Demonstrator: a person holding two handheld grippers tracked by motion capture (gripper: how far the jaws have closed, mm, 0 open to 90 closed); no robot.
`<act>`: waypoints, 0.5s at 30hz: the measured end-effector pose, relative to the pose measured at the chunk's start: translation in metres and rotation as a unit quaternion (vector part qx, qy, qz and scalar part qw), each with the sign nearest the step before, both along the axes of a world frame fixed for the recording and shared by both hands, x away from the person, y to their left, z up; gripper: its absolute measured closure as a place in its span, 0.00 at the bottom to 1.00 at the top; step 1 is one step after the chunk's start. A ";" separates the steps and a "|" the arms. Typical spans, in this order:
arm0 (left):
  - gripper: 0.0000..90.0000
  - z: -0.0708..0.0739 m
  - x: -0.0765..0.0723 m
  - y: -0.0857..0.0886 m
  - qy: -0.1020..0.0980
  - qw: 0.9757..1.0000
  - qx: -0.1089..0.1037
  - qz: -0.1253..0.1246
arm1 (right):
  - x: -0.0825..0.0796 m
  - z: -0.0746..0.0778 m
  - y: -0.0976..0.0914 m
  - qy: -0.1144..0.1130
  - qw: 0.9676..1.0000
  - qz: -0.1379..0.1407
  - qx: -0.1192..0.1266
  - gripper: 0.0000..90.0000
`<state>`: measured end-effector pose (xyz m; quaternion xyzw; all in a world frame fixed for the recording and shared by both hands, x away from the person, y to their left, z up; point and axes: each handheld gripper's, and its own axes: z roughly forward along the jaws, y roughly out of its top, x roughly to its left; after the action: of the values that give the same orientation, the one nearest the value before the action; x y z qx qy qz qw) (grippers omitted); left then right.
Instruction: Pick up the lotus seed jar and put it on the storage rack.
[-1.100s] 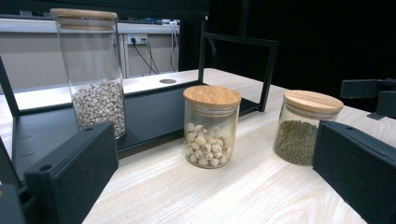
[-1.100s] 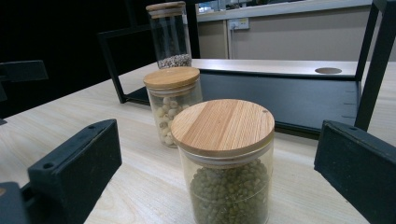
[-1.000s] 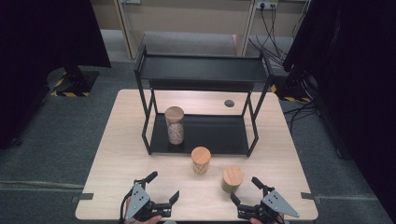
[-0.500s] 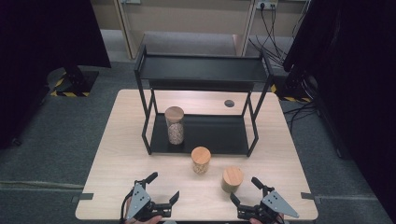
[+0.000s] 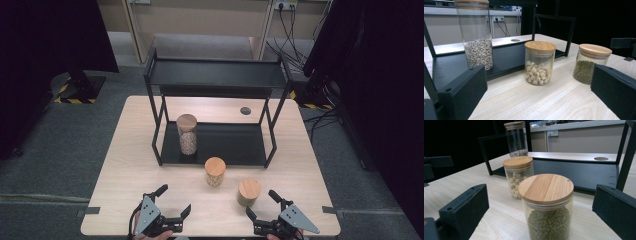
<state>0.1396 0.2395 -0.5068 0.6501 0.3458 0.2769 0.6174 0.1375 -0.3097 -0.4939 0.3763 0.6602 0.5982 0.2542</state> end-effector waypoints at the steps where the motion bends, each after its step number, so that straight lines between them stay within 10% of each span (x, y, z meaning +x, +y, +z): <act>1: 0.00 0.000 0.000 0.000 0.000 1.000 0.001 0.000 | 0.000 0.000 0.000 0.000 1.000 0.000 0.001 0.01; 15: 0.00 -0.001 0.000 0.000 0.001 1.000 -0.002 0.005 | -0.005 0.006 0.006 -0.014 1.000 0.003 0.008 0.01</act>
<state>0.1392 0.2396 -0.5076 0.6471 0.3503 0.2787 0.6171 0.1328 -0.3041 -0.4880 0.3676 0.6529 0.6098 0.2583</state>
